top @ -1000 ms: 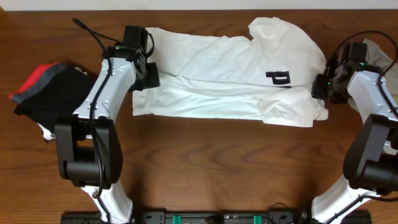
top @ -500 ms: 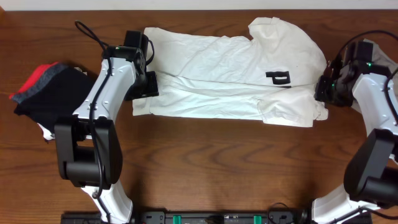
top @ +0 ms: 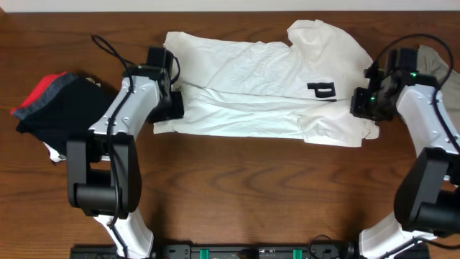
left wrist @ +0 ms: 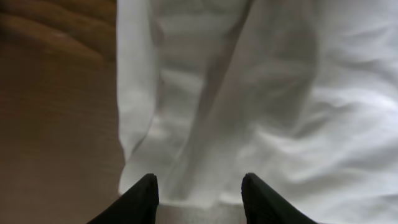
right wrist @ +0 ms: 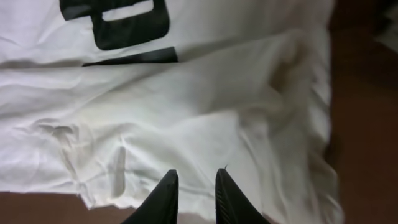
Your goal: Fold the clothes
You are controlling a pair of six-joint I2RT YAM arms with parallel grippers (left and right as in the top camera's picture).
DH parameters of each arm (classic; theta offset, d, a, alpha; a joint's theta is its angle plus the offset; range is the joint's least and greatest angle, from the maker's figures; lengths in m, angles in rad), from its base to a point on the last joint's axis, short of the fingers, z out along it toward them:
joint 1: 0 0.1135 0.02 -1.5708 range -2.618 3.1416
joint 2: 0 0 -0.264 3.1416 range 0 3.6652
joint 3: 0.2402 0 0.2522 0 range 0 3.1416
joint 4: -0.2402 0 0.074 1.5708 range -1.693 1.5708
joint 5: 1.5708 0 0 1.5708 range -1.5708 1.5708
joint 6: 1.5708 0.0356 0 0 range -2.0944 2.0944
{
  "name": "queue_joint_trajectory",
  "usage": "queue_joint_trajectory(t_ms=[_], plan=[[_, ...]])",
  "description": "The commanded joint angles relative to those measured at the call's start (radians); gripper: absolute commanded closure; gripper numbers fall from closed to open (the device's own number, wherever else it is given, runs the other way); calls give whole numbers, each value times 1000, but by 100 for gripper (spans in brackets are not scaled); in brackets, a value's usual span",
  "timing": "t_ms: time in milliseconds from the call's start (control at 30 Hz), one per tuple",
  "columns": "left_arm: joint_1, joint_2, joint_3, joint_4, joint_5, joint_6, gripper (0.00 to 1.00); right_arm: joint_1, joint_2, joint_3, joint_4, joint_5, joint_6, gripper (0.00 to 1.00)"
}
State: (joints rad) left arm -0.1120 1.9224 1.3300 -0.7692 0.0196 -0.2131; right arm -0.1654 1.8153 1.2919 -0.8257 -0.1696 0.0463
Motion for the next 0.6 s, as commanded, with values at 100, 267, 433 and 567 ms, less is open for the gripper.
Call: queue_joint_trajectory(t_ms=[100,267,433,567], plan=[[4,-14,-108,106,-3,41,55,11,71,-68,45,7,6,82],[5,-14,-159,177,-140,63,55,6,102,-95,59,84,5,82],[5,-14,-159,166,-256,63,55,-11,129,-99,60,167,9,81],[5,-14,-159,134,-351,63,55,-39,147,-100,58,167,16,82]])
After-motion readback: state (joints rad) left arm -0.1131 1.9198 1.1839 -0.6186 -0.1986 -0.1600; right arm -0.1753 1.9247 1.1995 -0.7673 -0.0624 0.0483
